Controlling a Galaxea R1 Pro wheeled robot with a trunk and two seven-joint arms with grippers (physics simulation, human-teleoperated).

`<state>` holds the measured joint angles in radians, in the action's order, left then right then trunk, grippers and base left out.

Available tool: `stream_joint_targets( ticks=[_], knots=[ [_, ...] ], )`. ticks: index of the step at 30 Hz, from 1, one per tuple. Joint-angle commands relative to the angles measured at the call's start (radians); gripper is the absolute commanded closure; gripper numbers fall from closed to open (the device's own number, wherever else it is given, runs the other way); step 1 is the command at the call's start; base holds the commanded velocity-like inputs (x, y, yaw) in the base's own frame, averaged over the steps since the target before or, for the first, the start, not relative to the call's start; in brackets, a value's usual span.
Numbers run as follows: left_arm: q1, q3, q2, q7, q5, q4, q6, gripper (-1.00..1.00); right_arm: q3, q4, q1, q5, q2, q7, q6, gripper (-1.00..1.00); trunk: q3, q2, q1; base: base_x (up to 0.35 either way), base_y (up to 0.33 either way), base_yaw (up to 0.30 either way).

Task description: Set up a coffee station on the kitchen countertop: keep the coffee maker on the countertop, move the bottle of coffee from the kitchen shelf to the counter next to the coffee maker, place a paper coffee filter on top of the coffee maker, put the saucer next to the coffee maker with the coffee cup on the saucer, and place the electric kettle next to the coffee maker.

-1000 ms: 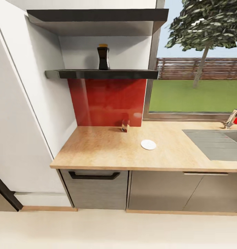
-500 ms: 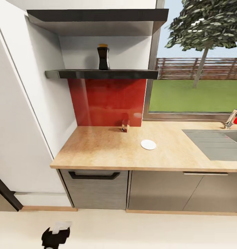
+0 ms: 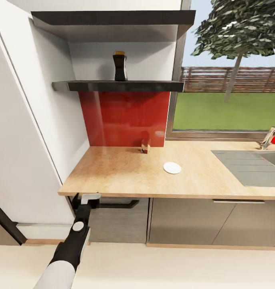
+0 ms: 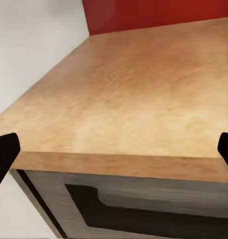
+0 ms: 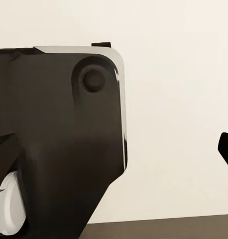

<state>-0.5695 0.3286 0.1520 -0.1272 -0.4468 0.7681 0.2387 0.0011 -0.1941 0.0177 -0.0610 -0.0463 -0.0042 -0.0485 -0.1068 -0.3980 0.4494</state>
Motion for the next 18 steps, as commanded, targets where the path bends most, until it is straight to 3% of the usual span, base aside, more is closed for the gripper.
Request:
stream_joint_targets(
  ticks=[1,4,9,13,18],
  knots=[
    [-0.017,0.000,0.003,-0.003,-0.005,0.015,0.009,-1.00,0.001,0.001,0.001,-0.006,0.000,0.000,-0.004,-1.00,-0.002,-0.002,0.001,0.000,0.000,0.000],
    [-0.047,-0.005,0.005,-0.003,0.027,0.045,0.023,-1.00,0.002,0.001,0.001,-0.006,0.000,0.000,-0.004,-1.00,-0.002,-0.002,0.001,0.000,0.000,0.000],
    [-0.085,-0.055,0.005,-0.004,0.138,0.139,0.030,-1.00,0.002,0.001,0.001,-0.006,0.000,0.000,-0.004,-1.00,-0.002,-0.002,0.001,0.000,0.000,0.000],
    [-0.096,-0.157,0.004,-0.011,0.199,0.241,0.025,-1.00,0.003,0.001,0.001,-0.006,0.000,0.000,-0.005,-1.00,-0.002,-0.002,0.001,0.000,0.000,0.000],
    [-0.115,-0.264,0.006,-0.017,0.215,0.373,-0.026,-1.00,0.004,0.001,0.001,-0.006,0.000,0.000,-0.005,-1.00,-0.002,-0.002,0.001,0.000,0.000,0.000]
  ],
)
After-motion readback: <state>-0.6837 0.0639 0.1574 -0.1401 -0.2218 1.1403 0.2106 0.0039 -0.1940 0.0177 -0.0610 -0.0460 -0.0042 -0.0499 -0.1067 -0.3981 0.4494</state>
